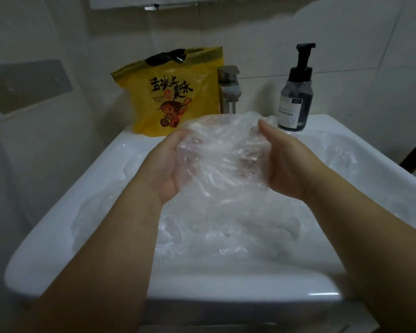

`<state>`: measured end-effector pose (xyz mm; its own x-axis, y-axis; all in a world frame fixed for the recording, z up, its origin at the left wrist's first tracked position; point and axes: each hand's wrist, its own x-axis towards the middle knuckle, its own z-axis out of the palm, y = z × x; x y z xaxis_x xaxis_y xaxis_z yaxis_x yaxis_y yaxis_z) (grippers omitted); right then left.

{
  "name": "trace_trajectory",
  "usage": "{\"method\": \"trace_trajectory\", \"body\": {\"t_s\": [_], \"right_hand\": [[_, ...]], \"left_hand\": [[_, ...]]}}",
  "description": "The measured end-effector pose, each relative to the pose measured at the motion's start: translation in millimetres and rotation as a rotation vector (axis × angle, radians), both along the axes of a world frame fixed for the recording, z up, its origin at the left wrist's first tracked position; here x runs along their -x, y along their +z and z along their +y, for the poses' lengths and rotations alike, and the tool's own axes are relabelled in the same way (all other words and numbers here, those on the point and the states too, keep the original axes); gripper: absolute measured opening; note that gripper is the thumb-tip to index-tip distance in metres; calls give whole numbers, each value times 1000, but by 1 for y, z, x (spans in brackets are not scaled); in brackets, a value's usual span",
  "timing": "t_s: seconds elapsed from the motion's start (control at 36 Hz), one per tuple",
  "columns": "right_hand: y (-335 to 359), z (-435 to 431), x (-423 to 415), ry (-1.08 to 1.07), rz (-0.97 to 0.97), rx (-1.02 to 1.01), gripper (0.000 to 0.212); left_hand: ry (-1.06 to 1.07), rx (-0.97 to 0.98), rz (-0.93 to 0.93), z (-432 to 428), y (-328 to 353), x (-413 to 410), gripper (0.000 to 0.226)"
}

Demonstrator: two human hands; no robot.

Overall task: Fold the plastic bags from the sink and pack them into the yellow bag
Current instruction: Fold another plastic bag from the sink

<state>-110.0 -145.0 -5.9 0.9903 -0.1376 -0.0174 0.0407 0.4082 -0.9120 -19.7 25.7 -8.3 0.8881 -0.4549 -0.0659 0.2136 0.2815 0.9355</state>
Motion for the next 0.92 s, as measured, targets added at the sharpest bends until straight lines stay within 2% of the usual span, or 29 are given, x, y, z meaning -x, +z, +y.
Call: {"method": "trace_trajectory", "body": {"t_s": [0.08, 0.17, 0.25, 0.36, 0.42, 0.53, 0.58, 0.67, 0.75, 0.83, 0.92], "right_hand": [[-2, 0, 2, -60, 3, 140, 14], [-1, -3, 6, -82, -31, 214, 32], [-3, -2, 8, -77, -53, 331, 46], [-3, 3, 10, -11, -39, 442, 48], [-3, 3, 10, 6, -28, 483, 53], [-3, -1, 8, 5, -11, 527, 49], [-4, -2, 8, 12, 14, 542, 41], [-7, -1, 8, -4, 72, 704, 27], [-10, -2, 6, -30, 126, 784, 21], [-7, -1, 5, -54, 127, 720, 13], [-4, -2, 6, -149, 97, 531, 6]], "left_hand": [[-27, 1, -51, 4, 3, 7, 39], [-90, 11, -75, 9, 6, 10, 39], [-31, -153, -132, 9, 5, 8, 49], [116, -355, -224, 5, -6, 0, 28], [122, -424, -263, 6, -10, -1, 26], [67, -353, -328, 5, -10, 0, 21], [109, -267, -274, 4, -8, -2, 23], [158, -128, -193, 5, -5, -5, 26], [214, -121, -166, 6, -7, -9, 25], [269, -87, -103, 9, -7, -14, 16], [163, 37, 44, 12, -2, -13, 45]]}}
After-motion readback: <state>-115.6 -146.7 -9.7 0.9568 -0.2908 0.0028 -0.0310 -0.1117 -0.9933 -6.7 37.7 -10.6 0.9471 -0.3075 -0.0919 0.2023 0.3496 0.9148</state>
